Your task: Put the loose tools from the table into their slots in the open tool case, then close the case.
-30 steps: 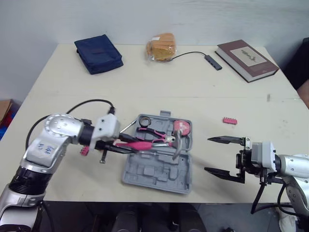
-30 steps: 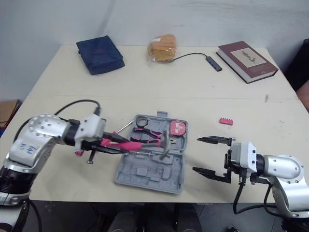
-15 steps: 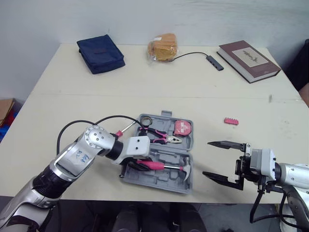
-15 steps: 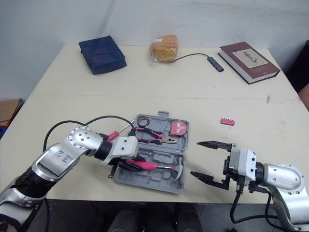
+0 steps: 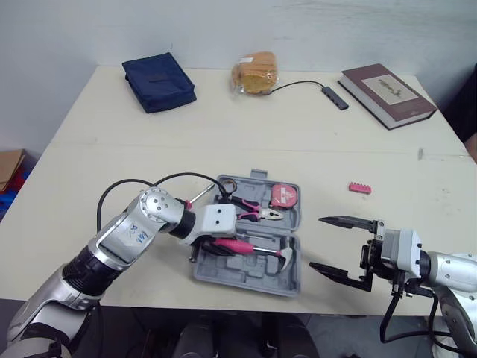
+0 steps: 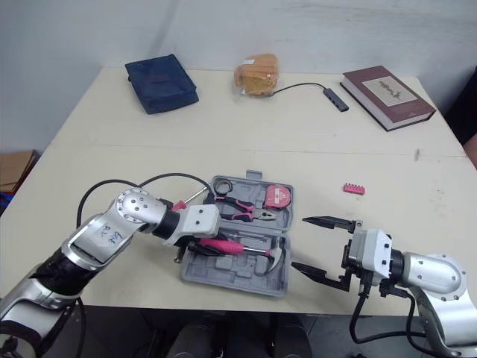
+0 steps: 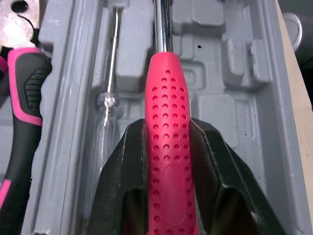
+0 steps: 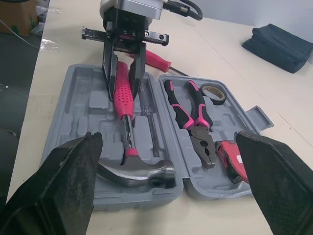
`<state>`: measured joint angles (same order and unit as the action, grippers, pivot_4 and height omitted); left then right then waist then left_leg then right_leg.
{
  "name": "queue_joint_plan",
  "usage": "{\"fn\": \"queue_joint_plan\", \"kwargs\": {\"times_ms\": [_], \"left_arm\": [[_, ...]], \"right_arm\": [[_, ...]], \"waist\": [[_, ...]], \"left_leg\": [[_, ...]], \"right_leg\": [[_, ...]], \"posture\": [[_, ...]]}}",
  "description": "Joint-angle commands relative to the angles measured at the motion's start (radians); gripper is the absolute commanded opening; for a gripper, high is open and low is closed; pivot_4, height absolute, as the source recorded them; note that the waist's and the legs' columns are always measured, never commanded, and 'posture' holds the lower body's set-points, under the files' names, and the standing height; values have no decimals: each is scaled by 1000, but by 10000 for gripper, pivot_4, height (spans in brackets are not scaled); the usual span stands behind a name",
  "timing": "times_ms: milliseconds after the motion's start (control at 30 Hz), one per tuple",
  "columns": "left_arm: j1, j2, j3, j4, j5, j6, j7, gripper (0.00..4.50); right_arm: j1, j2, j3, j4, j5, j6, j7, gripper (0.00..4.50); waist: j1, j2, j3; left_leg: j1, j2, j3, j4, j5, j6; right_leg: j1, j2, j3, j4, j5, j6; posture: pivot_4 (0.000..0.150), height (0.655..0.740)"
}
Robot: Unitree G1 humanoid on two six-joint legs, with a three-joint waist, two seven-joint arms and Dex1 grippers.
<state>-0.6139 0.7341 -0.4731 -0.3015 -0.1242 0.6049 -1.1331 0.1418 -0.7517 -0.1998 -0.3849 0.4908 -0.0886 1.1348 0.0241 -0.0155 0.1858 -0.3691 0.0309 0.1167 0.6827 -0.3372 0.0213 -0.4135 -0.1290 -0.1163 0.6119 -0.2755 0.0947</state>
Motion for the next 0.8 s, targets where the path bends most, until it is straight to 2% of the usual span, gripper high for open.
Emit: {"fn": "queue_joint_plan", "kwargs": {"times_ms": [33, 167, 200, 267, 333, 433, 567, 800], "left_arm": [[8, -28, 56, -25, -41, -72, -9, 31450], [43, -69, 160, 7, -139, -186, -45, 31450], [61, -96, 202, 14, -194, -221, -62, 28600], [84, -108, 227, 33, -216, -268, -81, 23256], [104, -129, 233, 63, -208, -341, -85, 13960], [132, -168, 240, 92, -221, -325, -51, 398], [170, -194, 187, 185, -129, -417, -38, 398], [160, -202, 129, 226, -55, -359, -3, 398]], "right_arm": [[-16, 0, -2, -14, 6, -14, 2, 45000], [-33, -1, 1, 2, 4, -16, 9, 45000], [-35, 0, 1, 5, 3, -18, 11, 45000], [-38, 0, 3, 11, 2, -20, 16, 45000], [-43, 3, 8, 19, -1, -24, 19, 45000], [-49, 6, 14, 24, -5, -28, 21, 45000], [-54, 3, 20, 30, -7, -30, 19, 45000], [-51, -1, 23, 27, -5, -26, 22, 45000]], "waist": [[0, 0, 0], [-1, 0, 0], [-1, 0, 0], [-1, 0, 0], [-1, 0, 0], [0, 0, 0], [0, 0, 0], [0, 0, 0]], "left_leg": [[0, 0, 0, 0, 0, 0], [0, 0, 0, 0, 0, 0], [0, 0, 0, 0, 0, 0], [0, 0, 0, 1, 0, 0], [0, 0, 0, 1, 0, 0], [0, 0, 0, 1, 0, 0], [1, -1, 0, 1, 0, 1], [1, 0, 0, 1, 0, 1]], "right_leg": [[0, 0, 0, 0, 0, 0], [0, 0, 0, 0, 0, 0], [0, 0, 0, 0, 0, 0], [0, -1, 0, 1, 0, 0], [1, -1, -1, 0, 0, 0], [1, -1, -2, 0, 0, 1], [1, -1, -2, 0, 1, 1], [1, -1, -2, 0, 1, 1]], "posture": [[1500, 7400], [1500, 7400], [1500, 7400], [1500, 7400], [1500, 7400], [1500, 7400], [1500, 7400], [1500, 7400]]}}
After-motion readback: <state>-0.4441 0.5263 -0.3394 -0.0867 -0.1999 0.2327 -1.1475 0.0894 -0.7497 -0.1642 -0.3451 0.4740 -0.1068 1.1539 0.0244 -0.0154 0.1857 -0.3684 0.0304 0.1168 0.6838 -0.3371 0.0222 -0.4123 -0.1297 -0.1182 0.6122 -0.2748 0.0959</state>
